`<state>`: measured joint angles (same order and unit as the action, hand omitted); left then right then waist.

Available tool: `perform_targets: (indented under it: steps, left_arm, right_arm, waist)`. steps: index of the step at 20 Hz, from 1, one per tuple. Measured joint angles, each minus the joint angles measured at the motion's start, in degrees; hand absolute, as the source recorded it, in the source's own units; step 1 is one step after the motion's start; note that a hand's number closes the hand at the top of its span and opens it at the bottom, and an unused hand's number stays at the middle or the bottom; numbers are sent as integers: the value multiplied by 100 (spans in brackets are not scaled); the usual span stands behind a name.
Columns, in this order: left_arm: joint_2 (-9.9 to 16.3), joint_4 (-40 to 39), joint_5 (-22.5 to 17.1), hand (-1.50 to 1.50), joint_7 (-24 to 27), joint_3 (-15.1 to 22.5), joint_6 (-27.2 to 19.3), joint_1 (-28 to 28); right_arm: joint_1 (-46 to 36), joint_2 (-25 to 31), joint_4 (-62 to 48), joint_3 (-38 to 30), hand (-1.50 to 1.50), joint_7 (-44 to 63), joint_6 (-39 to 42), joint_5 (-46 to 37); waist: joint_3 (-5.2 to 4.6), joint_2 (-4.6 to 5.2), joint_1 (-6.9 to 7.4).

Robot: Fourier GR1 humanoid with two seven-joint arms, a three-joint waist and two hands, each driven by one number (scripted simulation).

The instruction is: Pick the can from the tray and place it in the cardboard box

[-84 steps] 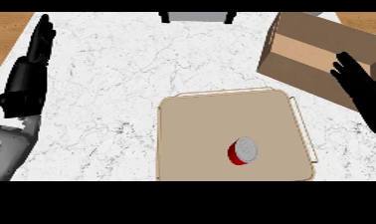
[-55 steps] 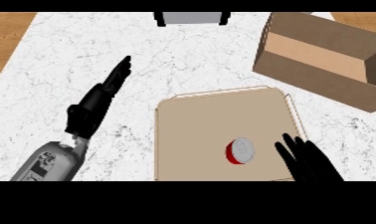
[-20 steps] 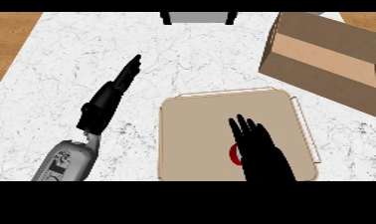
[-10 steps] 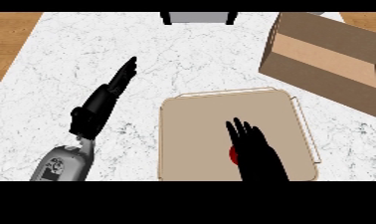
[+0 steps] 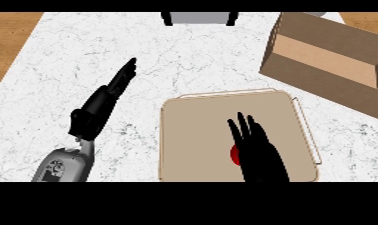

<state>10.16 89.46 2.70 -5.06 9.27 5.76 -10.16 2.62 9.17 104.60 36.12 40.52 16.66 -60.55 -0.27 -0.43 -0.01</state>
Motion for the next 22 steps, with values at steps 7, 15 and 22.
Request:
perform_targets:
  steps: [7, 15, 22]
  left_arm:
    - [-65, -101, 74, 0, 45, -92, 64, -105]
    - [-204, -263, 189, 0, 62, -89, 40, -216]
    - [-232, -220, 216, 0, 77, -109, 80, -195]
  right_arm:
    - [-19, -4, -366, -26, 150, -195, -436, -356]
    - [-180, 40, -506, -110, 150, -512, -478, -420]
    - [-508, 313, -1060, -962, 150, -1089, -948, -152]
  waist:
    - [-45, -59, -2]
    - [-69, -90, 6]
    - [-29, -46, 35]
